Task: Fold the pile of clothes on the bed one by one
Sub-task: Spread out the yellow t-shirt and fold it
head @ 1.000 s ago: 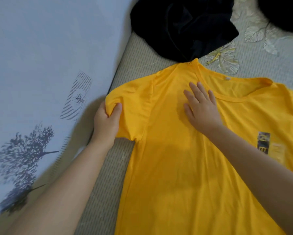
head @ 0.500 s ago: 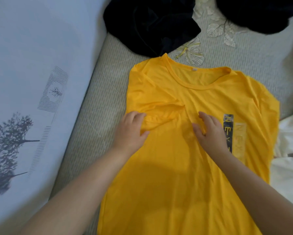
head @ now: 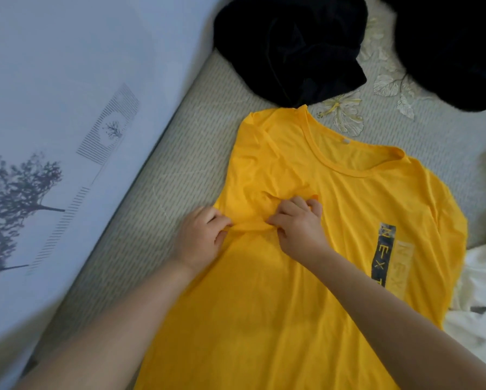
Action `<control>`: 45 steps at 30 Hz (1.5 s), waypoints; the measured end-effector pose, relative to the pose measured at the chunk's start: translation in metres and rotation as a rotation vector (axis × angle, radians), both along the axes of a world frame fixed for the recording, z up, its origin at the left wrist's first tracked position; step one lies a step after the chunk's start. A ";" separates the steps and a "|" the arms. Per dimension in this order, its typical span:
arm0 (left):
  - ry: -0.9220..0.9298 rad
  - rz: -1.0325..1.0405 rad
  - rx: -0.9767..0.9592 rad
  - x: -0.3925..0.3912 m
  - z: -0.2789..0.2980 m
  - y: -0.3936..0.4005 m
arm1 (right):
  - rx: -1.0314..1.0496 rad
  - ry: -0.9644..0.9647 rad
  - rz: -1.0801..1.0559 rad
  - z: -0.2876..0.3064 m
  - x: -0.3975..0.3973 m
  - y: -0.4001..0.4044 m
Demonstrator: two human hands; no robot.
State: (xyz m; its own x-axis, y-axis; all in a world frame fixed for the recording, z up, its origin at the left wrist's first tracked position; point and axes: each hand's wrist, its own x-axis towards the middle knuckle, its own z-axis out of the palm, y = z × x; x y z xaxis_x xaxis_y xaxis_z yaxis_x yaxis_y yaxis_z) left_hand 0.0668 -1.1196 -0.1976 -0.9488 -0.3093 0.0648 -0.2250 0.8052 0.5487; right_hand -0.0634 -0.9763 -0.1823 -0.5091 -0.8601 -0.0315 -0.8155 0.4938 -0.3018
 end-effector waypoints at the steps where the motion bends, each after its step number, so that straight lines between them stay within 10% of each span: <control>1: 0.035 -0.025 -0.010 0.002 0.000 -0.002 | -0.044 0.067 0.059 0.003 0.001 0.008; 8: 0.082 -0.118 -0.117 0.032 -0.004 -0.009 | 0.180 0.041 0.486 0.030 -0.022 0.016; 14: -0.100 -0.091 -0.236 0.015 -0.002 0.008 | 0.054 -0.143 -0.055 0.026 -0.071 -0.078; 24: -0.081 -0.621 -0.117 0.057 0.001 0.004 | 0.160 -0.424 -0.436 0.005 -0.092 -0.134; 38: -0.045 0.400 0.192 0.025 -0.002 -0.008 | -0.012 -0.517 -0.390 0.002 -0.106 -0.168; 45: -0.089 0.350 -0.105 0.037 -0.010 -0.020 | -0.111 -0.574 -0.380 0.001 -0.089 -0.165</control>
